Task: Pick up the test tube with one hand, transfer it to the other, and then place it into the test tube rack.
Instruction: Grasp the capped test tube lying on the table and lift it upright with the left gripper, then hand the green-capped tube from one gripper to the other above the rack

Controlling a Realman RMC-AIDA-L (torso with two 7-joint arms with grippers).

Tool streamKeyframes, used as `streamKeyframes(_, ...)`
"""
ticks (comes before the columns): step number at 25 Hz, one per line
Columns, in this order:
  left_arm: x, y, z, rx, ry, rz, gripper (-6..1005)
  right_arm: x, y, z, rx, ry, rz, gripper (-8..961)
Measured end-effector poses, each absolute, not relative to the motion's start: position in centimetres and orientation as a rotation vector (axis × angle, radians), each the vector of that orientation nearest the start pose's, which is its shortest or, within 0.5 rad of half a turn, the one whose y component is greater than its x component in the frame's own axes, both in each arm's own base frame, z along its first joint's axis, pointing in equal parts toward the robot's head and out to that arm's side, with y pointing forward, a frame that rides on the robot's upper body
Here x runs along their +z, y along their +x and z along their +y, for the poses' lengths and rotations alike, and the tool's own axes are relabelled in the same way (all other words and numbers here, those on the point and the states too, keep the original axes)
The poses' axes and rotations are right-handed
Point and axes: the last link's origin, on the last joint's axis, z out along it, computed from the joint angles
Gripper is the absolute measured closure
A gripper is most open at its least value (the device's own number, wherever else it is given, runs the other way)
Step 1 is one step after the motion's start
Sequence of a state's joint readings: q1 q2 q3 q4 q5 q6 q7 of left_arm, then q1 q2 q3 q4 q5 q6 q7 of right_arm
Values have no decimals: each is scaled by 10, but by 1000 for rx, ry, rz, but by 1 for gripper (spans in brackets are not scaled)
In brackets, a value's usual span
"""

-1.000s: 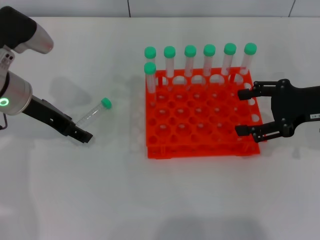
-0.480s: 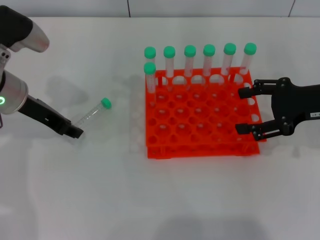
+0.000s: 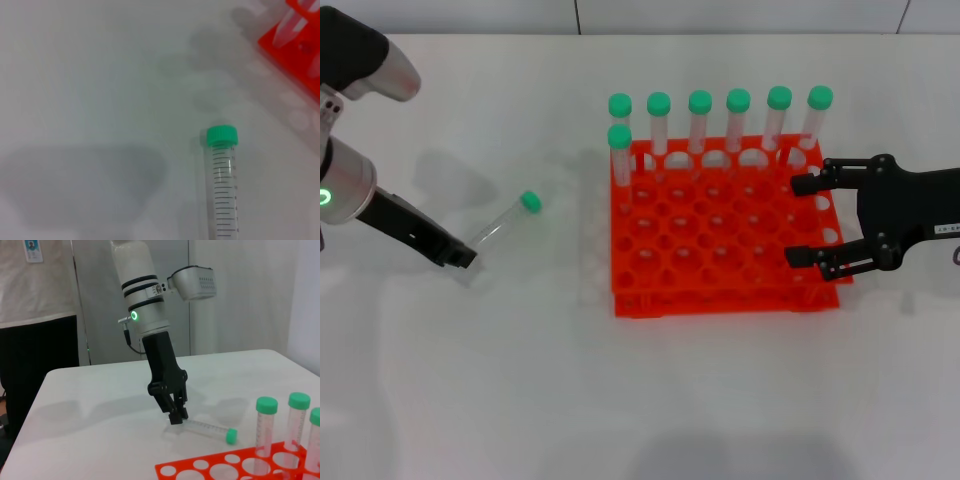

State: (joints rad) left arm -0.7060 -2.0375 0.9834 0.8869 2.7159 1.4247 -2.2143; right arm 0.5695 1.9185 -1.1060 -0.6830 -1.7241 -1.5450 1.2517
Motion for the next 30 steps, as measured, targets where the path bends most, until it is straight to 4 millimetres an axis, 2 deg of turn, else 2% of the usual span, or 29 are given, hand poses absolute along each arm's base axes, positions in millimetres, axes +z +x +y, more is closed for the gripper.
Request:
streamKeyframes(2, 18, -271, 379, 498, -2548, -1070, 820, 22, 231, 350, 568, -2911, 125, 84)
streamKeyframes(12, 15, -270, 382, 500, -2539, -1063, 819, 21, 231, 350, 568, -2910, 123, 84)
streamKeyframes(16, 22, -257, 386, 446, -2538, -1016, 819, 23, 233, 350, 561, -2907, 127, 84)
streamKeyframes(22, 46, -230, 385, 206, -2517, -887, 818, 24, 233, 351, 560, -2906, 128, 85)
streamKeyframes(30, 61, -209, 380, -153, -2527, -652, 818, 24, 234, 350, 570, -2902, 135, 85)
